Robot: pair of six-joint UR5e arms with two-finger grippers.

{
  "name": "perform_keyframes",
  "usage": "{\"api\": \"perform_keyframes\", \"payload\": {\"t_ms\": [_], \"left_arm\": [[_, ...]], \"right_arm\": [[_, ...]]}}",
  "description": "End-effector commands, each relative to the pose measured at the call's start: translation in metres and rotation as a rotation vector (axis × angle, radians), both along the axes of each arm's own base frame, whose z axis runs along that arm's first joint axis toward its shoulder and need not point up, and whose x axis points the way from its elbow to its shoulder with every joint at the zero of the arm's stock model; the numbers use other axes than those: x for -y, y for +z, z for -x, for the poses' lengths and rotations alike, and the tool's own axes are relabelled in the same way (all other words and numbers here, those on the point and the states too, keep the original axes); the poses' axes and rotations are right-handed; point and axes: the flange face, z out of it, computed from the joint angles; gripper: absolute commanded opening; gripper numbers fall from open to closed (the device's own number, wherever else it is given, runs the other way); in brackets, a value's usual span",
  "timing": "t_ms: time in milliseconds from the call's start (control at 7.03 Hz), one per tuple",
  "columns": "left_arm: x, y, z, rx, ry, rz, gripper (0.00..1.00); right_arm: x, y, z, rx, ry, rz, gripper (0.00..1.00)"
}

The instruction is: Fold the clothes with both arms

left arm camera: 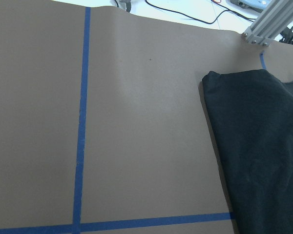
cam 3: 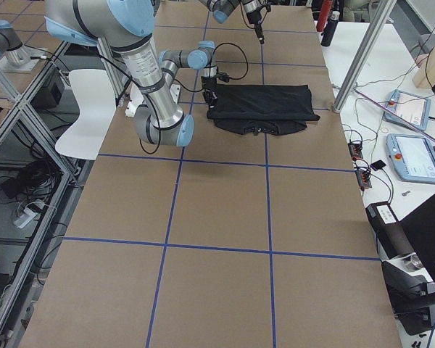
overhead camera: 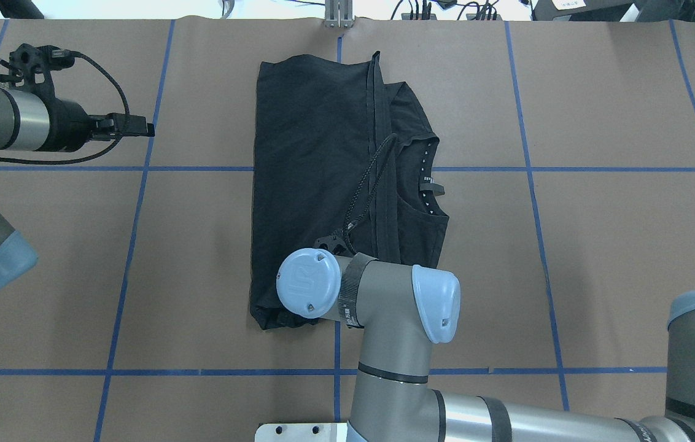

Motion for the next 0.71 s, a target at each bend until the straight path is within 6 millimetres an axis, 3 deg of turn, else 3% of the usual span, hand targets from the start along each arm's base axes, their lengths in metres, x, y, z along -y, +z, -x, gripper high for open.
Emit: {"api": "perform_keyframes", "payload": {"t_ms": [0, 142, 569], "left_arm": [[0.000, 0.000, 0.000, -0.003, 0.000, 0.003, 1.00], [-0.001, -0.002, 0.000, -0.004, 0.000, 0.001, 1.00], [-0.001, 0.000, 0.000, -0.003, 0.000, 0.005, 1.00]], "right_arm": [[0.004, 0.032, -0.061, -0.022, 0.003, -0.003, 0.00], [-0.009, 0.064, -0.072, -0.048, 0.040, 0.020, 0.00], [-0.022, 0.064, -0.067, -0.027, 0.100, 0.087, 0.00]]}}
